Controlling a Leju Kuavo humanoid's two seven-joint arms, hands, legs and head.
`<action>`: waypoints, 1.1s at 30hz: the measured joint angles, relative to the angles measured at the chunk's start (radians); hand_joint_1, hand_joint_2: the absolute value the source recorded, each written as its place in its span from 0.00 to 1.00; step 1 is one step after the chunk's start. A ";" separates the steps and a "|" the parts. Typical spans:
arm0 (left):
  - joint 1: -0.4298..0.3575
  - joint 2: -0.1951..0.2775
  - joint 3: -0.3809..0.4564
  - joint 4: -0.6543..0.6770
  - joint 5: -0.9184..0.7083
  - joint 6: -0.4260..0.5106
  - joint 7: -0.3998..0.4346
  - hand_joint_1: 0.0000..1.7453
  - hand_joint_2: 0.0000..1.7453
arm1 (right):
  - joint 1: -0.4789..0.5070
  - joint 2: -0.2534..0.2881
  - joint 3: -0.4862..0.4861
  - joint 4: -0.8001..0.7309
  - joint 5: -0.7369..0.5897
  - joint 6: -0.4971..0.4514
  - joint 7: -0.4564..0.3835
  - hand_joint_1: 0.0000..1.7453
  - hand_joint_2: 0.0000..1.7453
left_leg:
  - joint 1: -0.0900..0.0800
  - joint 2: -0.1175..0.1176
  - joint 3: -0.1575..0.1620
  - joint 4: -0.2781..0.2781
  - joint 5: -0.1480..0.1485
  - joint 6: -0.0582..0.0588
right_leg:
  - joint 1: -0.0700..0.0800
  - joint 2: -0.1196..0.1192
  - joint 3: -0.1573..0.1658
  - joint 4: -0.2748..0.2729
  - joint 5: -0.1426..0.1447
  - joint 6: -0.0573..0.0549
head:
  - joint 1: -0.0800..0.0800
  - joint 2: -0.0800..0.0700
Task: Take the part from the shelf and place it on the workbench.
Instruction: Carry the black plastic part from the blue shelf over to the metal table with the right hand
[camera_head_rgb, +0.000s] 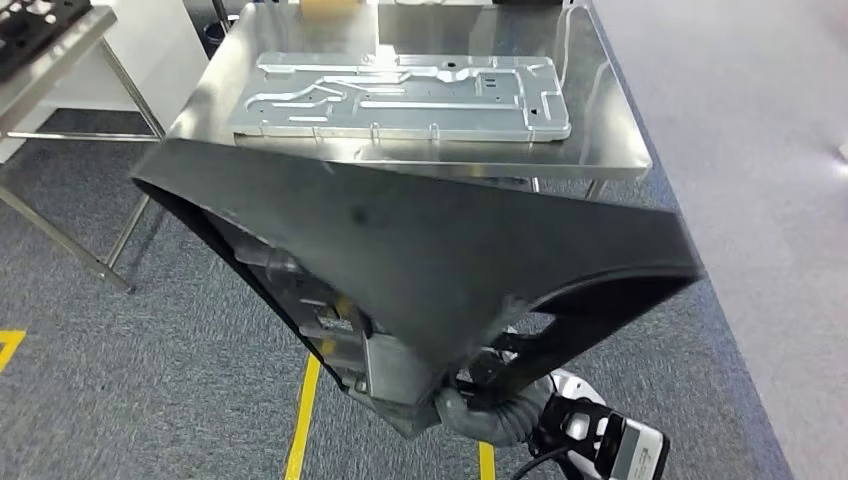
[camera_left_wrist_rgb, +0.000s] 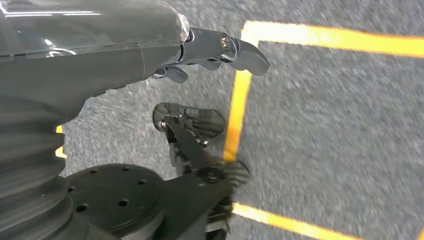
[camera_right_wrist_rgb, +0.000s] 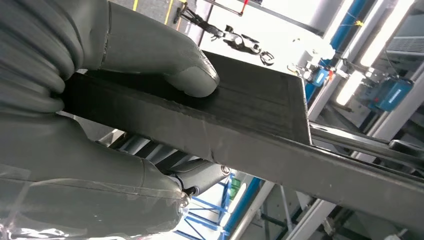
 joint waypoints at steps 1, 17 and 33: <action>0.001 0.000 0.000 0.000 0.000 0.000 -0.001 0.00 1.00 | 0.001 0.000 0.000 0.002 0.002 0.000 -0.001 0.96 1.00 | 0.000 0.000 -0.044 0.057 -0.027 -0.001 | 0.001 0.000 0.011 0.000 -0.011 -0.003 | -0.002 0.000; 0.011 -0.001 0.010 0.000 -0.001 0.001 -0.014 0.00 1.00 | 0.012 0.000 -0.005 0.025 0.015 0.008 -0.018 0.96 1.00 | -0.008 -0.005 -0.049 -0.137 0.089 0.054 | -0.006 0.007 -0.074 0.288 -0.141 0.057 | 0.000 0.000; 0.006 -0.002 0.011 0.000 -0.019 -0.003 -0.017 0.00 1.00 | 0.020 0.005 -0.016 0.017 0.030 -0.002 -0.014 0.96 1.00 | -0.002 -0.008 -0.079 0.103 -0.062 -0.004 | 0.010 0.013 0.022 -0.010 -0.010 -0.011 | -0.007 0.000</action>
